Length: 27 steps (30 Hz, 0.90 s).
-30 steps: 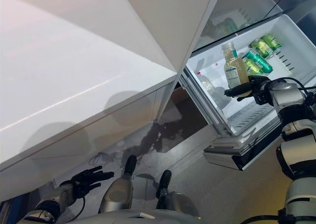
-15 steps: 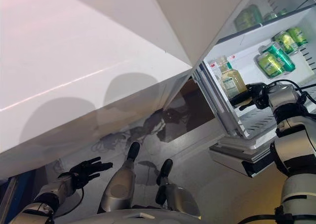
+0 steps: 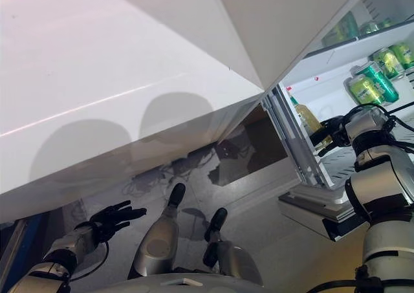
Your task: Put drinks into fridge and close the fridge
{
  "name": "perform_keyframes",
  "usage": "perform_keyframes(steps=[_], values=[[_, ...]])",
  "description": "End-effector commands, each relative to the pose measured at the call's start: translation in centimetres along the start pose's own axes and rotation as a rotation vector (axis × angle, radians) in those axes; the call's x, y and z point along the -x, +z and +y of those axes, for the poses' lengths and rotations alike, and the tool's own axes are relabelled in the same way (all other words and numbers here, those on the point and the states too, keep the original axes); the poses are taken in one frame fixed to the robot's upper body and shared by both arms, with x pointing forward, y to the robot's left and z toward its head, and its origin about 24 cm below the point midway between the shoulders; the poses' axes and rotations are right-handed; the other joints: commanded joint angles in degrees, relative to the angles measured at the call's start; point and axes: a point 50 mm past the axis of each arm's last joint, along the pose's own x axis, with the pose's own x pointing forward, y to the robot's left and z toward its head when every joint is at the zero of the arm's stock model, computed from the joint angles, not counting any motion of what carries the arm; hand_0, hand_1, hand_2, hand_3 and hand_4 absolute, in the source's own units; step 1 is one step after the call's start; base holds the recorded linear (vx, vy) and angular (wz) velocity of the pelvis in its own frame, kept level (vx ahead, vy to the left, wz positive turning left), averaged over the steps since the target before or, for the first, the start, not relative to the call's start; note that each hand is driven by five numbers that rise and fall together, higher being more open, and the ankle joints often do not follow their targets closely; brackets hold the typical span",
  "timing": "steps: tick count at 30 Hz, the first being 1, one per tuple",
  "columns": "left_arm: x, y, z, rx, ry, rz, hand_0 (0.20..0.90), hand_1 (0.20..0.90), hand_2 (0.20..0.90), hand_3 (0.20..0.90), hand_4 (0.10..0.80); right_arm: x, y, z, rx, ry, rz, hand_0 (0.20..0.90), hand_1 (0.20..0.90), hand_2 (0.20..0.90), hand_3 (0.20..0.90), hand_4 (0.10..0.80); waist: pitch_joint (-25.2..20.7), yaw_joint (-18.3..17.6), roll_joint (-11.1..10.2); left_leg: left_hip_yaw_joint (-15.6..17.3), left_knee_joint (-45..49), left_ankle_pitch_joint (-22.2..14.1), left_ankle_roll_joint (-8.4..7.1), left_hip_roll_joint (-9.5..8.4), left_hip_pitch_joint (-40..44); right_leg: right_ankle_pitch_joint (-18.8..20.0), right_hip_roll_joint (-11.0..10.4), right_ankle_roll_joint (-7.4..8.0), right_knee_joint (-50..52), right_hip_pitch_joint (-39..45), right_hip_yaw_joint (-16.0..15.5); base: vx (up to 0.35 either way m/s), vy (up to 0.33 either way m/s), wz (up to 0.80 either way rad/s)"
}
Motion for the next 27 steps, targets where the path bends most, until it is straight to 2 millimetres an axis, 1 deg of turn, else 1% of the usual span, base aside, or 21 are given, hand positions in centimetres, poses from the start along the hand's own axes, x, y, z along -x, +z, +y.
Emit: perform_keyframes(steps=[1, 3, 10, 11, 14, 15, 16, 27], values=[[1.0, -1.2, 3.0, -0.079, 0.081, 0.033, 0.9, 0.9, 0.9, 0.9, 0.8, 4.1, 0.5, -4.6, -0.008, -0.135, 0.023, 0.3, 0.3, 0.3, 0.2, 0.1, -1.1, 1.13, -0.2, 0.41, 1.19, -2.41, 2.6, -2.36, -2.93, 4.03, 0.53, 1.65, 3.02, -4.83, -0.11, 0.012, -0.013, 0.04], [1.0, -1.2, 3.0, -0.079, 0.079, 0.032, 0.9, 0.9, 0.9, 0.9, 0.8, 3.7, -0.3, -4.5, -0.016, -0.127, 0.048, 0.3, 0.3, 0.3, 0.2, 0.1, -0.98, 1.21, 0.05, 0.31, 1.26, -2.35, 2.66, -2.51, -3.03, 4.1, 0.46, 1.68, 3.09, -4.95, -0.31, 0.0, 0.0, 0.0], [0.9, -1.2, 2.8, -0.078, 0.074, 0.032, 0.9, 0.9, 0.9, 0.9, 0.8, 3.0, -1.4, -4.0, -0.035, -0.124, 0.092, 0.3, 0.3, 0.3, 0.2, 0.1, -0.76, 1.14, 0.58, 0.25, 1.56, -2.22, 2.83, -2.77, -3.45, 4.3, 0.35, 1.8, 3.22, -5.34, -0.09, 0.0, 0.0, 0.0], [0.9, -1.2, 2.7, -0.077, 0.074, 0.031, 0.9, 0.9, 0.9, 0.9, 0.8, 2.9, -1.5, -4.0, -0.037, -0.127, 0.094, 0.444, 0.444, 0.444, 0.367, 0.267, -0.75, 1.11, 0.65, 0.27, 1.6, -2.21, 2.84, -2.76, -3.5, 4.31, 0.32, 1.82, 3.22, -5.37, -0.09, 0.0, 0.0, 0.0], [0.9, -0.9, 2.7, -0.078, 0.074, 0.027, 0.9, 0.9, 0.9, 0.9, 0.8, 2.7, -1.7, -3.8, -0.04, -0.129, 0.096, 0.568, 0.568, 0.568, 0.513, 0.413, -0.65, 1.02, 0.81, 0.29, 1.74, -2.26, 2.94, -2.84, -3.54, 4.33, 0.3, 1.87, 3.47, -5.58, -0.11, 0.0, 0.0, 0.0], [0.9, -0.9, 2.7, -0.077, 0.074, 0.028, 0.9, 0.9, 0.9, 0.9, 0.8, 2.6, -1.8, -3.8, -0.041, -0.13, 0.095, 0.822, 0.822, 0.822, 0.809, 0.709, -0.67, 1.0, 0.82, 0.32, 1.77, -2.26, 2.95, -2.85, -3.54, 4.34, 0.28, 1.87, 3.49, -5.6, -0.12, 0.0, 0.0, 0.0], [0.9, -0.8, 2.7, -0.076, 0.075, 0.028, 0.9, 0.9, 0.9, 0.9, 0.8, 2.5, -1.8, -3.7, -0.044, -0.13, 0.092, 0.9, 0.9, 0.9, 0.9, 0.8, -0.69, 0.99, 0.83, 0.34, 1.77, -2.26, 2.95, -2.86, -3.53, 4.36, 0.28, 1.9, 3.49, -5.6, -0.1, 0.0, 0.0, 0.0], [0.6, -0.4, 2.0, -0.073, 0.076, 0.027, 0.9, 0.9, 0.9, 0.9, 0.8, 2.0, -1.8, -3.5, -0.068, -0.181, 0.059, 0.9, 0.9, 0.9, 0.9, 0.8, -0.87, 0.6, 1.2, 0.58, 1.98, -2.3, 3.01, -2.92, -3.58, 4.55, 0.15, 2.02, 3.54, -5.76, 0.02, -0.001, 0.0, 0.01]])
